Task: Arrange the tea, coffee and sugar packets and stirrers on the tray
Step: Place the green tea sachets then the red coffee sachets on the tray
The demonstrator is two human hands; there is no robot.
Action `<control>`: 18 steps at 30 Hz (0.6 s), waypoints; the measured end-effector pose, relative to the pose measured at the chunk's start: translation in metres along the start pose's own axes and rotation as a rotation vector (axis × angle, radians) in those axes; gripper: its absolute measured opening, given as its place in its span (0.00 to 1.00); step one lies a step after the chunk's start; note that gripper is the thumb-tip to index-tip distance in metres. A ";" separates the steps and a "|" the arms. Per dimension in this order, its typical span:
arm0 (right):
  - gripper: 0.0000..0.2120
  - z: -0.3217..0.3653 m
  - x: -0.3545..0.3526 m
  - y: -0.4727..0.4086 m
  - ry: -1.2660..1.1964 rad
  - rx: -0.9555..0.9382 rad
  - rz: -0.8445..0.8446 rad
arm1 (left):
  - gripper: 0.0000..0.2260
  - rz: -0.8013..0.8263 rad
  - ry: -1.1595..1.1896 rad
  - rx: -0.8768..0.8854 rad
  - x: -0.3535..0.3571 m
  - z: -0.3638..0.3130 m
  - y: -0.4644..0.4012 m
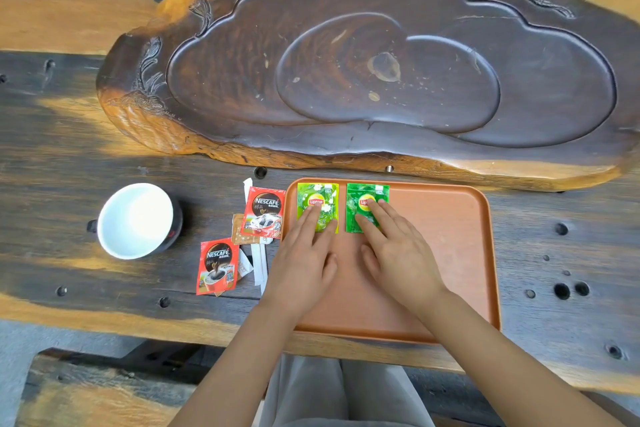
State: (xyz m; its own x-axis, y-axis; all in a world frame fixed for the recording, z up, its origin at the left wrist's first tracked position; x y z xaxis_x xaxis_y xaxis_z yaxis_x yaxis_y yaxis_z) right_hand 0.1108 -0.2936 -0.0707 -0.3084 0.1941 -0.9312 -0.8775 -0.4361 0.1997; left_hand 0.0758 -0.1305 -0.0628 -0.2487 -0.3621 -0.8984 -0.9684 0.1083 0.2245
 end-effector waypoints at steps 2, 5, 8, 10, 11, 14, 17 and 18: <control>0.22 -0.002 0.000 -0.001 -0.003 -0.008 -0.001 | 0.21 0.008 0.006 0.002 -0.001 0.001 -0.002; 0.22 -0.002 -0.001 0.000 0.004 -0.007 -0.002 | 0.21 0.005 0.010 0.010 -0.002 0.002 -0.003; 0.22 0.001 -0.002 0.000 -0.005 0.007 0.009 | 0.21 0.001 0.017 0.006 -0.004 0.001 -0.004; 0.24 0.003 -0.002 0.001 -0.007 0.011 0.019 | 0.21 -0.005 0.019 0.008 -0.004 0.000 -0.004; 0.24 0.003 -0.003 0.001 -0.010 0.013 0.018 | 0.21 -0.010 0.023 0.013 -0.005 0.000 -0.004; 0.24 0.007 -0.007 0.002 -0.034 0.028 -0.007 | 0.23 -0.043 0.060 -0.003 -0.012 -0.001 0.000; 0.22 0.017 -0.016 -0.001 -0.059 0.021 -0.100 | 0.21 -0.161 0.111 -0.116 -0.028 0.008 0.018; 0.22 0.022 -0.018 -0.002 -0.062 0.008 -0.130 | 0.21 -0.205 0.134 -0.170 -0.034 0.014 0.027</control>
State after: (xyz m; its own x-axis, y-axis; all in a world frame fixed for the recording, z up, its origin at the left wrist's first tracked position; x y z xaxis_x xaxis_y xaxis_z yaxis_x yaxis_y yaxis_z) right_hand 0.1105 -0.2769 -0.0475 -0.2141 0.3020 -0.9290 -0.9141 -0.3973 0.0815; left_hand 0.0589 -0.1024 -0.0311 -0.0368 -0.4810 -0.8760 -0.9847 -0.1318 0.1137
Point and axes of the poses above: each hand's wrist, its own y-axis away from the middle knuckle, its own x-axis out of the palm, z = x × y, the point moved 1 cm from there along -y, towards the middle knuckle
